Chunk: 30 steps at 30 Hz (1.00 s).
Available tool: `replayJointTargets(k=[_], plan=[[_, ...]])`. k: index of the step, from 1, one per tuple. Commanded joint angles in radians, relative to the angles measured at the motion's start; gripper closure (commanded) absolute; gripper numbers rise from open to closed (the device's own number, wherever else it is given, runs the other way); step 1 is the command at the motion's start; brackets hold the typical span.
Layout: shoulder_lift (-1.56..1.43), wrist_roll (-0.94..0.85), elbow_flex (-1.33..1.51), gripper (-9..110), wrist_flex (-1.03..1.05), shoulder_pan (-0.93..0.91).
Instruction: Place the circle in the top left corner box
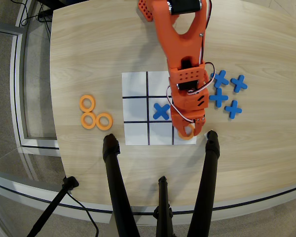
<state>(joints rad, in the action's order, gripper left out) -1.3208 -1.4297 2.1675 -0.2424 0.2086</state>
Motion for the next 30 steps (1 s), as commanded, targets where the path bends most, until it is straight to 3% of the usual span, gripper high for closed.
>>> replayJointTargets(k=[1,10,20,25,30], plan=[[-0.071,-0.009,0.003,92,-0.018,-0.017],[-0.488,-0.038,0.344,89,0.054,-0.025],[-1.197,0.017,0.621,89,0.976,-0.015],[-1.508,-0.008,0.807,101,1.193,-0.048],[-1.715,-0.035,0.942,102,1.296,-0.109]])
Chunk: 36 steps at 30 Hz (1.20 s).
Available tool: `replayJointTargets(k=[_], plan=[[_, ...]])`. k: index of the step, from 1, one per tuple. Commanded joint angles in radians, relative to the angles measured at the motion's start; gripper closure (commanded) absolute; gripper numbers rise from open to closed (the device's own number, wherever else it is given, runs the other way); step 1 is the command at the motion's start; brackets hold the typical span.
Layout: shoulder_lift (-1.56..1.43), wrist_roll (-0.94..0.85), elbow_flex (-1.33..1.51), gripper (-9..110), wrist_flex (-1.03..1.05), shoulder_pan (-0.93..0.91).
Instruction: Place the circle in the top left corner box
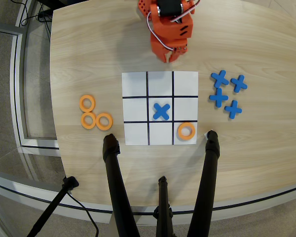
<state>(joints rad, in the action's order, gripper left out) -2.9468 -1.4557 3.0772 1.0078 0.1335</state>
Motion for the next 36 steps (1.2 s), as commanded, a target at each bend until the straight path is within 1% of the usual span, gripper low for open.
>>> replayJointTargets(k=[1,7,9,11,13,16,21,23,24,26,28,36], plan=[[-0.117,-0.021,0.049,102,0.069,-0.048],[-0.318,-0.043,0.124,102,0.195,-0.164],[-0.367,-0.048,0.124,102,0.276,-0.229],[-0.399,-0.048,0.126,102,0.301,-0.339],[-0.413,-0.048,0.126,102,0.301,-0.508],[-0.437,-0.041,0.126,101,0.293,-0.830],[-0.449,-0.040,0.126,101,0.290,-1.566],[-0.449,-0.040,0.126,101,0.290,-1.798],[-0.449,-0.040,0.126,101,0.291,-1.868],[-0.449,-0.040,0.126,101,0.291,-1.947],[-0.449,-0.040,0.126,101,0.291,-1.957],[-0.449,-0.038,0.126,101,0.291,-1.861]])
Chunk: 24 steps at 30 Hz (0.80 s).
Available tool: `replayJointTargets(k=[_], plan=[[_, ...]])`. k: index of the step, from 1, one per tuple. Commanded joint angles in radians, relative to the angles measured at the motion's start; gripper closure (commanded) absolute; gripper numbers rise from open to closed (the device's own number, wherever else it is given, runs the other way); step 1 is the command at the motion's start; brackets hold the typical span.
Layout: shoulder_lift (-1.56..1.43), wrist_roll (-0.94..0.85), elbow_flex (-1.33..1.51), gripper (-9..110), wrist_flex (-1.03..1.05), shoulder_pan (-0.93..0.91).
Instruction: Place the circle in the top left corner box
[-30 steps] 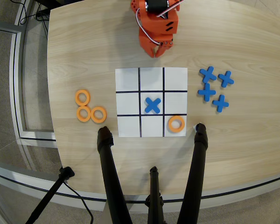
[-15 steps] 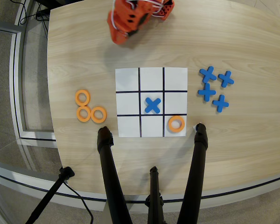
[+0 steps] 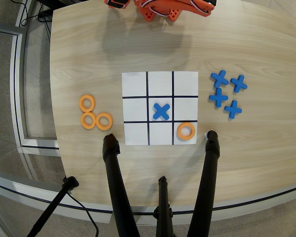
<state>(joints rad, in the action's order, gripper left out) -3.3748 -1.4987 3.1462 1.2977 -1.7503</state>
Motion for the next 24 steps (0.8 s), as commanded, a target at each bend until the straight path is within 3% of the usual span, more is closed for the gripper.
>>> replayJointTargets(k=[1,24], plan=[[-0.021,0.005,0.057,101,0.002,0.035],[-0.018,0.005,0.057,101,0.003,0.060]])
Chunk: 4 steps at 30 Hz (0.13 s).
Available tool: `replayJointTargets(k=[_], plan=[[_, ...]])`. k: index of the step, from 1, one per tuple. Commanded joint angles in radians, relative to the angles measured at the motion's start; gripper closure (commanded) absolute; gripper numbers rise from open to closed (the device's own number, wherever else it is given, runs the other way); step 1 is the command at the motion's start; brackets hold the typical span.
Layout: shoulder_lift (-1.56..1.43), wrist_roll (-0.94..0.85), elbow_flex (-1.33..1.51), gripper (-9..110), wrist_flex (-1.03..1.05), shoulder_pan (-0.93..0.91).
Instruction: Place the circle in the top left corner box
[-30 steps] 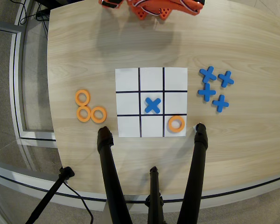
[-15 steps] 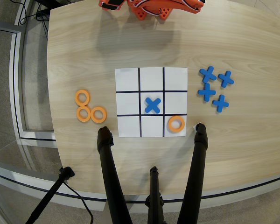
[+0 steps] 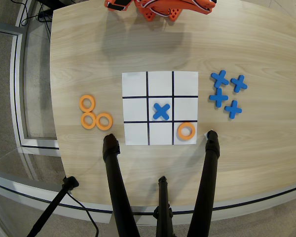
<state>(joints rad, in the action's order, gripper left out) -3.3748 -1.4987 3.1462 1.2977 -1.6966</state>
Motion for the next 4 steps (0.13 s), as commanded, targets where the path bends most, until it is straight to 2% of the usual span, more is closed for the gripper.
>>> replayJointTargets(k=[1,4], plan=[[-0.018,0.005,0.057,101,0.003,0.006],[-0.018,0.005,0.057,101,0.003,0.006]])
